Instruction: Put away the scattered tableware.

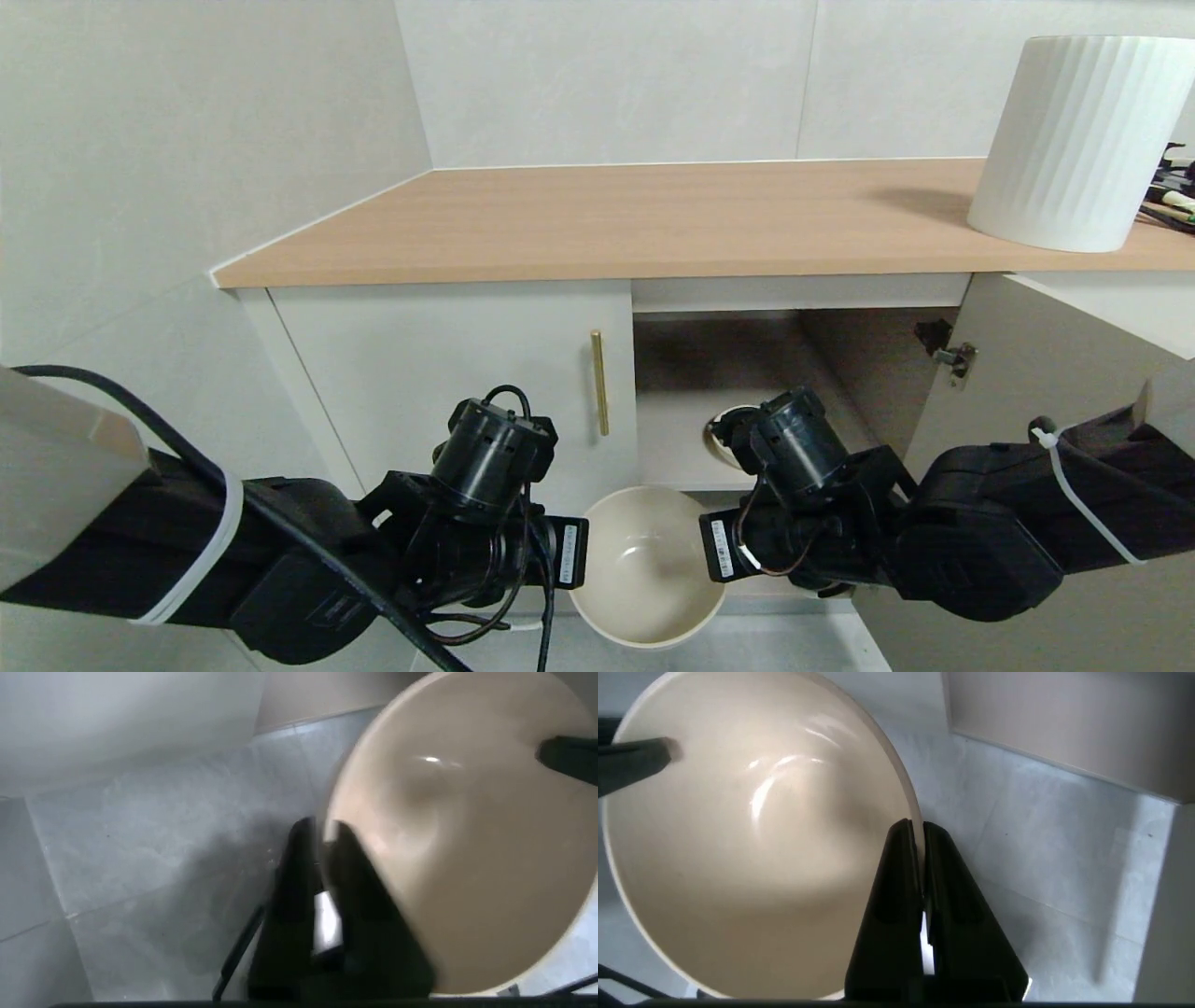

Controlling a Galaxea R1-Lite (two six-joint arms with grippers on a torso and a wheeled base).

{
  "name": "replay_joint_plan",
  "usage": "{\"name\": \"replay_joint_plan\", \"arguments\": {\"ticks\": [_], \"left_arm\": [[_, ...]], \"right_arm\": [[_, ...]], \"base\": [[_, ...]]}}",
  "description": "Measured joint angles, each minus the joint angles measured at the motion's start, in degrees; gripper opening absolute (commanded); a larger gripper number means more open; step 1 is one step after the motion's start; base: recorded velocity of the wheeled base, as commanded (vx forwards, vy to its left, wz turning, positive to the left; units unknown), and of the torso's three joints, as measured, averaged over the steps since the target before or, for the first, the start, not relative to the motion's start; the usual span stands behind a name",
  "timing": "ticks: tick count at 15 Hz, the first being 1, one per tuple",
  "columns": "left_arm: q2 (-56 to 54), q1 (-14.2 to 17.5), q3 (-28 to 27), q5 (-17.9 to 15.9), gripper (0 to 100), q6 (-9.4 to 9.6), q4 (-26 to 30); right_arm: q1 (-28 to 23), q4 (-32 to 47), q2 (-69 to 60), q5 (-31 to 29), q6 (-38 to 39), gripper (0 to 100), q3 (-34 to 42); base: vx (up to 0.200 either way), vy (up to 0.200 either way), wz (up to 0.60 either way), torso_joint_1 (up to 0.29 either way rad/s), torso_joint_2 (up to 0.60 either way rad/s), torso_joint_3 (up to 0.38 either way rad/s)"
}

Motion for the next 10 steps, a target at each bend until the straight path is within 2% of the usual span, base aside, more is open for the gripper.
{"name": "replay_joint_plan", "arguments": {"ticks": [10], "left_arm": [[0.0,0.0,-0.2,0.5,100,0.0,-0.1]], "right_arm": [[-0.7,0.5,1.1,-0.7,-1.0,0,0.2]], "base": [[0.0,0.0,0.0,0.0,0.0,0.0]]}}
